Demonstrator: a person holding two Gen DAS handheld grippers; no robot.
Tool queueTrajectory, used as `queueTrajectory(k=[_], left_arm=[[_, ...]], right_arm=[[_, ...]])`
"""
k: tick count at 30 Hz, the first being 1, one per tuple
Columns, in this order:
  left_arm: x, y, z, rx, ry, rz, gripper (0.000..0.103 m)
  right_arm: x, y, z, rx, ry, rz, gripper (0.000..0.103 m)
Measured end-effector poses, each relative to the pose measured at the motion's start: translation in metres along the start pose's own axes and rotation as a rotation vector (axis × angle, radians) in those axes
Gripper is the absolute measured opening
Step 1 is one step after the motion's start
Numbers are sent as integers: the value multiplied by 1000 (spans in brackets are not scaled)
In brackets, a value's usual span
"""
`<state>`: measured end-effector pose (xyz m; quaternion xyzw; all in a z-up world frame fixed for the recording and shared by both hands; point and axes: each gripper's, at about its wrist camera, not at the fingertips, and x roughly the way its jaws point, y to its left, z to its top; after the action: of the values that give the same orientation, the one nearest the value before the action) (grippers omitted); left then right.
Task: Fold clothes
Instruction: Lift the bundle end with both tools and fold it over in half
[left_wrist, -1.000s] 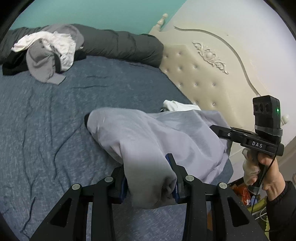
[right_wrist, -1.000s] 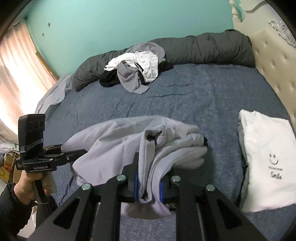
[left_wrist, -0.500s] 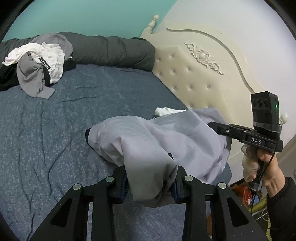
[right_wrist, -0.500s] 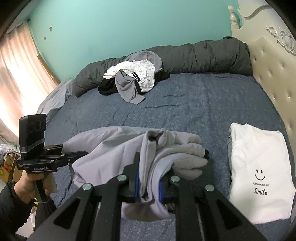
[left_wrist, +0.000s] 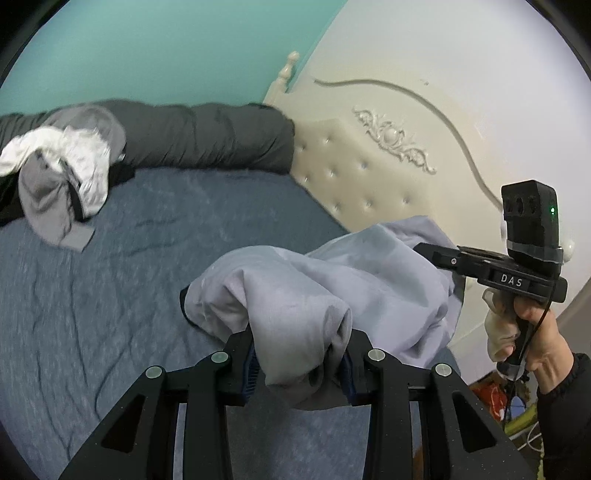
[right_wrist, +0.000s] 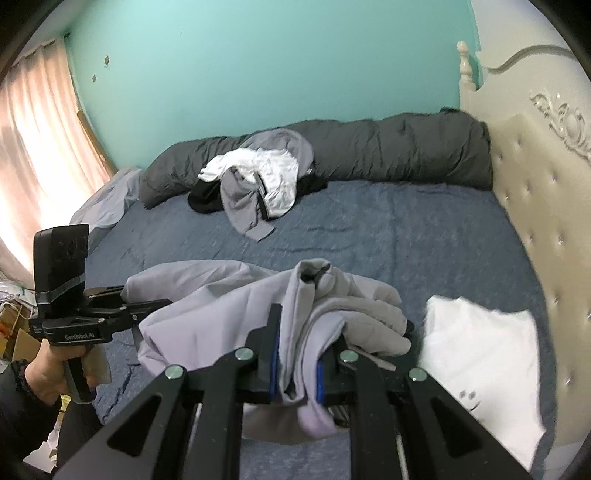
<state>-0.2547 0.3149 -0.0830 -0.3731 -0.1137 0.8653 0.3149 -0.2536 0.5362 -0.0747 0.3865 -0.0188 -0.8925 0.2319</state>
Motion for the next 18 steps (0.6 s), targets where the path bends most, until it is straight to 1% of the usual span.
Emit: queueTrajectory(k=[5,12,15,18], left_arm=[[26,-30,42,35,-35,-11,38],[84,-73,96,57,-77,-33,38],[112,-89,106,68,-90,-44,38],[143,-104,108,74,-103,-53,38]], right_arm=[[-18,-39,31,5,-40,-28,13],[-38,-102,70,-18,-85,-98,13],[-46,-130,77,-38,-107,-120,13],[-52,-159,73,-47,-126,-144,13]])
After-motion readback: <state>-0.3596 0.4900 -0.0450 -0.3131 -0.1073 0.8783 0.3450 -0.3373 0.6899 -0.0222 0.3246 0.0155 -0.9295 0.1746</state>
